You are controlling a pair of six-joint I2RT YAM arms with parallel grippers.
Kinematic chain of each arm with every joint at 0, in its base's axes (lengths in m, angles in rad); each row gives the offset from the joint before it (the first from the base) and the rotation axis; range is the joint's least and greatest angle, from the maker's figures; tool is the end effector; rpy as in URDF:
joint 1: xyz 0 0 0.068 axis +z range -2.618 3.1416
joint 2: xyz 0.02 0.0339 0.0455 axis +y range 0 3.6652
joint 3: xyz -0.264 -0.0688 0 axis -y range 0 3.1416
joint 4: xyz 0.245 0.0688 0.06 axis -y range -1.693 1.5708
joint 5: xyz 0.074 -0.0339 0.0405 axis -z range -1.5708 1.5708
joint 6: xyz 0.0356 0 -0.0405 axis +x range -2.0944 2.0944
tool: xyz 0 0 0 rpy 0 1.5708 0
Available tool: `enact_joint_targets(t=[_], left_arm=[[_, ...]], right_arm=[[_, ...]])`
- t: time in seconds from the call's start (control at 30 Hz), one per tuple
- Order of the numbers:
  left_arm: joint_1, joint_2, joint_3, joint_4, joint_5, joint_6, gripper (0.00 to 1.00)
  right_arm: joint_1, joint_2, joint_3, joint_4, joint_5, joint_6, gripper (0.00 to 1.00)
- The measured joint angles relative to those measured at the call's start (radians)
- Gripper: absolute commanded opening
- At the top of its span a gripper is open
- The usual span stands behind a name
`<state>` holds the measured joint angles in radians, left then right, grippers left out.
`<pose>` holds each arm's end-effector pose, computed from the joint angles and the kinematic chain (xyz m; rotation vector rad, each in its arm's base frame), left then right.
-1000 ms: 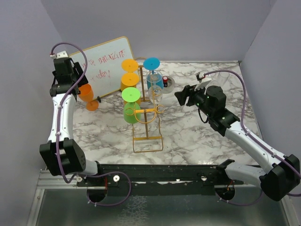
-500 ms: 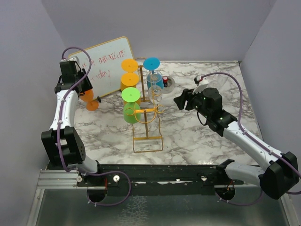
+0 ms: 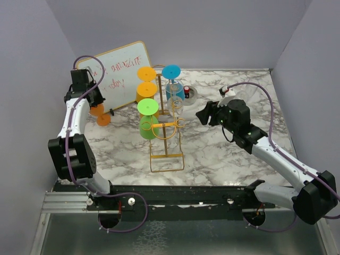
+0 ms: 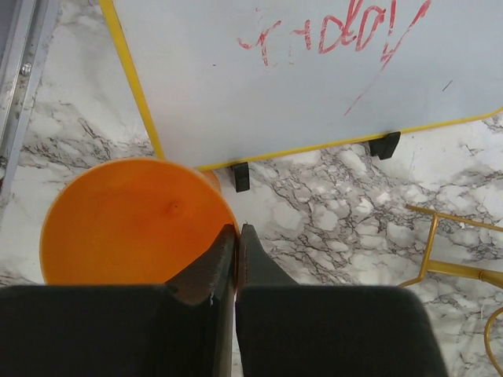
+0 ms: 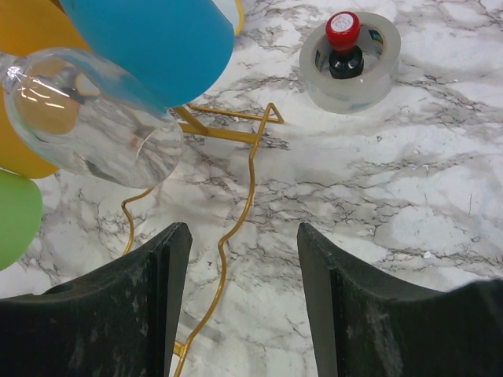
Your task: Place the wine glass upside down on the wine glass rack
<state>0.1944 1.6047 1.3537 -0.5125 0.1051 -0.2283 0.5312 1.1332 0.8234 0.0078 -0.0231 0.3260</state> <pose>0.3541 0.0659 0.2990 -0.4381 2.2917 -0.1396 0.2275 0.1346 0.3025 -0.2127 1.9066 0.6068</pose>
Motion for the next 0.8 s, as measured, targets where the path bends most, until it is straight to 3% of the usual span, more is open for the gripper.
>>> enact_joint_targets(t=[0.2, 0.47, 0.8], left_arm=[[0.0, -0.023, 0.013, -0.028, -0.028, 0.009, 0.0], [0.0, -0.179, 0.022, -0.121, -0.049, 0.013, 0.0], [-0.001, -0.344, 0.241, -0.177, 0.052, -0.033, 0.0]], right_arm=[[0.0, 0.0, 0.0, -0.016, -0.024, 0.034, 0.62], [0.0, -0.012, 0.021, -0.057, -0.053, 0.085, 0.62], [0.0, -0.093, 0.049, -0.119, -0.057, 0.16, 0.61]])
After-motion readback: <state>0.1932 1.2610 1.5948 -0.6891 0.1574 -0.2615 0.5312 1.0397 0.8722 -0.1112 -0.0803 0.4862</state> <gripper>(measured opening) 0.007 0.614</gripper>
